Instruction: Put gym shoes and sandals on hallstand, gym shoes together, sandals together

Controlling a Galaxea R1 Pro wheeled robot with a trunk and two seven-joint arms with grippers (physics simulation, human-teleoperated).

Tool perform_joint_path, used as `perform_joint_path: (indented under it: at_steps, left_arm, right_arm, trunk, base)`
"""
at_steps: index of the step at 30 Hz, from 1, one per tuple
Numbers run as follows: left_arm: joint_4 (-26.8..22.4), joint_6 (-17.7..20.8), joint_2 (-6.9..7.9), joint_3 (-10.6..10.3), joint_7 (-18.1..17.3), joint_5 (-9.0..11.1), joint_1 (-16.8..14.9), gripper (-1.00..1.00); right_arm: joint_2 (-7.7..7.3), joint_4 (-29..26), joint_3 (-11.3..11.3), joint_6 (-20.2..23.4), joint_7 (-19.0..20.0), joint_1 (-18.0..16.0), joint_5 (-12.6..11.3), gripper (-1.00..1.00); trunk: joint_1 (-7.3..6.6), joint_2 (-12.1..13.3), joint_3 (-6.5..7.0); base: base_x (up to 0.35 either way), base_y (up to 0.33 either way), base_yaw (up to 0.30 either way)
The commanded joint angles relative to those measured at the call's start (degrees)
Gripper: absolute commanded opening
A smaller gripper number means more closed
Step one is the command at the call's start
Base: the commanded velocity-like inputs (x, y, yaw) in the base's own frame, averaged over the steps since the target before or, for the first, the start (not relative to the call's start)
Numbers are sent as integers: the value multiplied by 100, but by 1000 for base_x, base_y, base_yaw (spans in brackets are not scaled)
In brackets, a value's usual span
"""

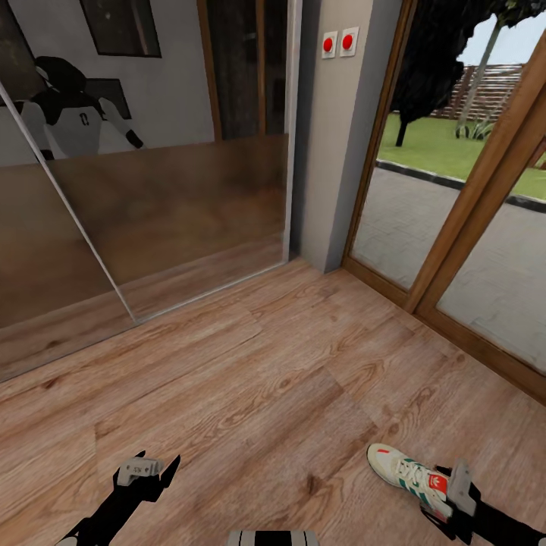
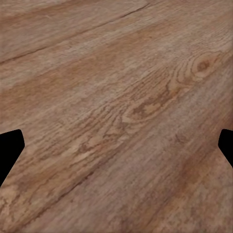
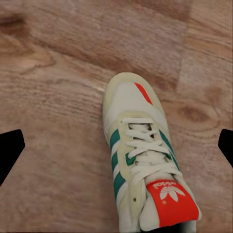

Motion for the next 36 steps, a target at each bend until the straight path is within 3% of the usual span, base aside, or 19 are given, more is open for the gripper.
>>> perform_joint_path:
  at_steps: [1, 9, 21, 25, 36]
  left_arm:
    - [0, 0, 0, 0, 0, 0, 0, 100]
    - [0, 0, 0, 0, 0, -1, 0, 100]
    - [0, 0, -5, 0, 0, 3, 0, 100]
    - [0, 0, -2, 0, 0, 5, 0, 100]
    - [0, 0, -7, 0, 0, 7, 0, 100]
  right_arm:
    - [-13, -2, -14, 0, 154, -4, -9, 100]
    - [-73, -6, -96, -4, 680, -11, -38, 100]
    - [-194, -3, -420, -9, 1418, -3, -61, 100]
    - [-261, -2, -612, -10, 1768, 1, -70, 100]
    - [-354, 4, -1173, -10, 2226, 7, -63, 100]
  trunk:
    - [0, 0, 0]
    - [0, 0, 0]
    - [0, 0, 0]
    - [0, 0, 0]
    - [0, 0, 0]
  base:
    - [0, 0, 0]
    - [0, 0, 0]
    - [0, 0, 0]
    - [0, 0, 0]
    - [0, 0, 0]
